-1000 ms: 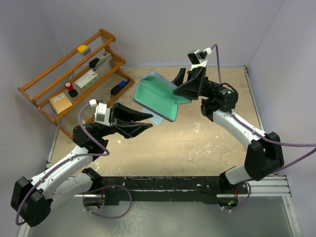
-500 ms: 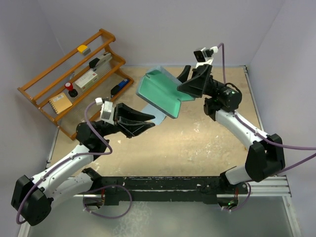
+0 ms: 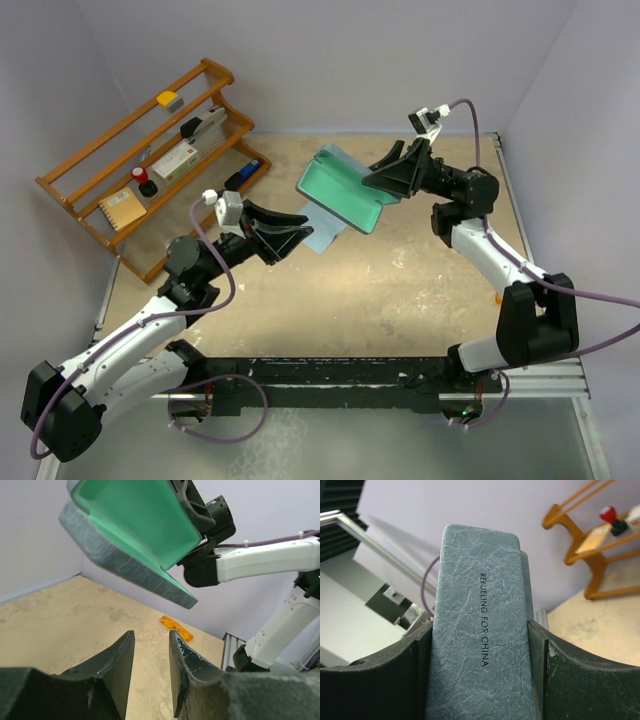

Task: Organize the sunglasses
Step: Place the sunglasses case at the center of the board, then adjust the sunglasses case at the center of the board.

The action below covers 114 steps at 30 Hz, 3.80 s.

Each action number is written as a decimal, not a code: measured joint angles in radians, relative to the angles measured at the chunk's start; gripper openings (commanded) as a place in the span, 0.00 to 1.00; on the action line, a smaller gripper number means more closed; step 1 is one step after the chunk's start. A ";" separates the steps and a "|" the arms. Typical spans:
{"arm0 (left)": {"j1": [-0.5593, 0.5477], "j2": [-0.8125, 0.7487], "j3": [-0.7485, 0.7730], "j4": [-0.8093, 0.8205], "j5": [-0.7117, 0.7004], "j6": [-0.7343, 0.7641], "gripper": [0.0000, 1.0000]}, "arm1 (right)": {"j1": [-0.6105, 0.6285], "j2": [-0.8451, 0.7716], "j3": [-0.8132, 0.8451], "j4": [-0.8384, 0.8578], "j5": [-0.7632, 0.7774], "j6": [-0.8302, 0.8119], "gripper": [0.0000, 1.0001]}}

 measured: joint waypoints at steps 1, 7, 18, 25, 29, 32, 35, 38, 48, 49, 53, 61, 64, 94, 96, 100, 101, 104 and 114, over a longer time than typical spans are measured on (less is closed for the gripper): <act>0.000 0.000 0.000 -0.012 -0.018 0.003 0.31 | -0.003 -0.008 -0.002 -0.072 -0.013 -0.061 0.00; 0.000 0.007 -0.025 -0.044 -0.113 0.010 0.31 | -0.005 -0.090 0.009 -0.710 0.011 -0.592 0.00; 0.000 -0.043 -0.090 -0.072 -0.273 0.016 0.32 | -0.012 -0.097 0.019 -1.255 0.175 -1.057 0.00; 0.000 -0.045 -0.124 -0.052 -0.291 0.007 0.32 | -0.045 -0.011 -0.038 -1.360 0.236 -1.197 0.00; 0.000 -0.045 -0.132 -0.047 -0.294 0.006 0.32 | -0.052 0.072 -0.039 -1.419 0.259 -1.270 0.00; 0.000 -0.041 -0.132 -0.040 -0.294 0.006 0.32 | -0.057 0.111 -0.051 -1.429 0.275 -1.300 0.00; 0.000 -0.032 -0.133 -0.028 -0.294 0.006 0.32 | -0.063 0.138 -0.058 -1.429 0.281 -1.317 0.00; 0.000 -0.026 -0.137 -0.021 -0.294 0.006 0.32 | -0.074 0.181 -0.058 -1.421 0.281 -1.331 0.00; 0.000 -0.023 -0.139 -0.009 -0.293 0.006 0.32 | -0.095 0.259 -0.058 -1.401 0.270 -1.348 0.17; 0.000 -0.023 -0.139 -0.009 -0.293 0.006 0.32 | -0.096 0.259 -0.057 -1.401 0.271 -1.352 0.22; 0.000 -0.023 -0.143 -0.004 -0.291 0.006 0.32 | -0.096 0.259 -0.057 -1.404 0.275 -1.363 0.43; 0.000 -0.022 -0.154 -0.003 -0.288 -0.002 0.32 | -0.094 0.237 -0.057 -1.415 0.296 -1.372 0.55; 0.000 -0.021 -0.155 -0.003 -0.286 -0.002 0.32 | -0.095 0.223 -0.058 -1.418 0.316 -1.379 0.60; 0.000 -0.007 -0.156 0.020 -0.269 -0.010 0.32 | -0.092 -0.076 -0.157 -1.420 0.670 -1.393 0.70; 0.000 -0.005 -0.156 0.021 -0.269 -0.011 0.32 | -0.080 -0.126 -0.157 -1.424 0.695 -1.392 0.58; 0.000 0.000 -0.156 0.023 -0.273 -0.012 0.32 | 0.001 -0.193 -0.157 -1.450 0.754 -1.395 0.37; 0.001 0.001 -0.156 0.024 -0.277 -0.012 0.32 | 0.032 -0.205 -0.157 -1.461 0.769 -1.396 0.31; 0.002 0.005 -0.156 0.024 -0.294 -0.018 0.32 | 0.116 -0.219 -0.157 -1.493 0.802 -1.392 0.21; 0.005 0.012 -0.161 0.029 -0.359 -0.038 0.32 | 0.272 -0.223 -0.237 -1.529 0.868 -1.349 0.00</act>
